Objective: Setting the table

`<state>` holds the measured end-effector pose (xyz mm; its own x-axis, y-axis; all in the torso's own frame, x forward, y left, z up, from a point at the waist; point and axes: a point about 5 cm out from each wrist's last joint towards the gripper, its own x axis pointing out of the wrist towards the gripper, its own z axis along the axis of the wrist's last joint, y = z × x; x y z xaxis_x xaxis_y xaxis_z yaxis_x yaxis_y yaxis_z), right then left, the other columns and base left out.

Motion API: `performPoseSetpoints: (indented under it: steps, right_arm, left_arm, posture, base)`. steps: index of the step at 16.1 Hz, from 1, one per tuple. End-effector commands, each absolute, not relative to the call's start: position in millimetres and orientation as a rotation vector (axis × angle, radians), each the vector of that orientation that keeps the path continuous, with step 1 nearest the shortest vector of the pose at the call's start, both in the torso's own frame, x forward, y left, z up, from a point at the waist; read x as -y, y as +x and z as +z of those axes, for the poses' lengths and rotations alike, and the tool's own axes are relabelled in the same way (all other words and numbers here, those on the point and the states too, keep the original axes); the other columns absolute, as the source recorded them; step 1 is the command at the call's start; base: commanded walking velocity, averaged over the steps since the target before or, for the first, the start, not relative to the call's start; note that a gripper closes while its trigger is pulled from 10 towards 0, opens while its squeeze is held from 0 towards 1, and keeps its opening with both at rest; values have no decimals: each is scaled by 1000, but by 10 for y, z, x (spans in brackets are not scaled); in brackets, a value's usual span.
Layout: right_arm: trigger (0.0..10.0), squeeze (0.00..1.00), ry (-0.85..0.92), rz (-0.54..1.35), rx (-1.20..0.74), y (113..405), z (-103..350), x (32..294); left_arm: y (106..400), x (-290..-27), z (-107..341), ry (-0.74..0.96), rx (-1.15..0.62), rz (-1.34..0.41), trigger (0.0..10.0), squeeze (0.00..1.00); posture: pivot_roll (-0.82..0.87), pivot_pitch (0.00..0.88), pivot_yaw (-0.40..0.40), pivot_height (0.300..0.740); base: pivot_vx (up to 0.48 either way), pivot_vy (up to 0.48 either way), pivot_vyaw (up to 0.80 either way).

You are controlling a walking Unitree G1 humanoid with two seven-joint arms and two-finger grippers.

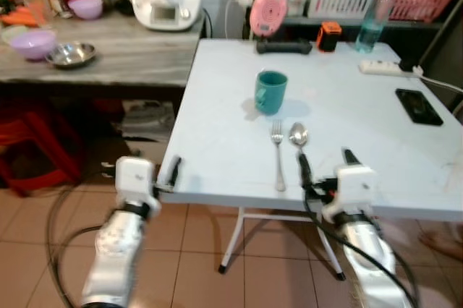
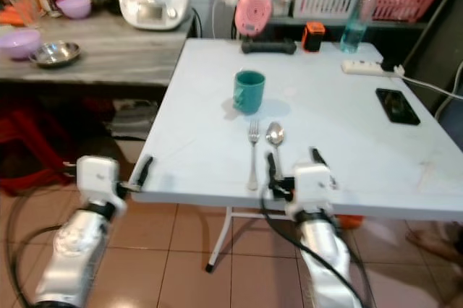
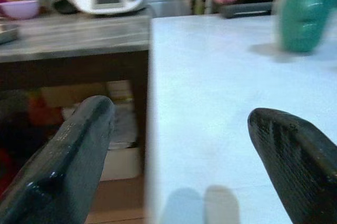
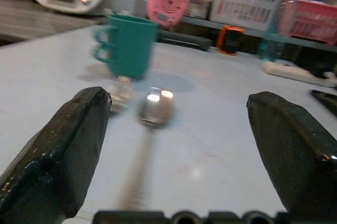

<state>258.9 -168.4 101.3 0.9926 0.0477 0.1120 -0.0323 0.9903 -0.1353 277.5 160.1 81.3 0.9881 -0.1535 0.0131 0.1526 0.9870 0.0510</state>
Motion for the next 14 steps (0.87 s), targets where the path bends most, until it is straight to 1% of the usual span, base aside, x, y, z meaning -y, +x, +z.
performPoseSetpoints:
  steps: [1, 6, 11, 13, 14]
  right_arm:
    - [10000, 0, -119, 55, 130, 2605, 1047, 1622]
    - [10000, 0, -113, 66, 131, 2628, 1061, 1598]
    - [10000, 0, -97, 73, 125, 2725, 1099, 1614]
    - [10000, 0, -61, 77, 76, 2849, 1086, 1640]
    - [10000, 0, -51, 85, 51, 2942, 1084, 1645]
  left_arm:
    - [2780, -1680, 842, 60, 26, -133, 10000, 0]
    - [2786, -1673, 828, 56, 24, -134, 10000, 0]
    - [2781, -1691, 819, 64, 24, -127, 10000, 0]
    - [2728, -1741, 769, 69, 8, -154, 10000, 0]
    - [2665, -1762, 728, 71, -6, -203, 10000, 0]
  posture:
    - [16, 0, 9, 740]
    - [12, 0, 1, 740]
    - [18, 0, -4, 740]
    - [19, 0, 2, 740]
    - [23, 0, 2, 740]
  base:
    - [0, 0, 0]
    - [0, 0, 0]
    - [0, 0, 0]
    - [0, 0, 0]
    - [0, 0, 0]
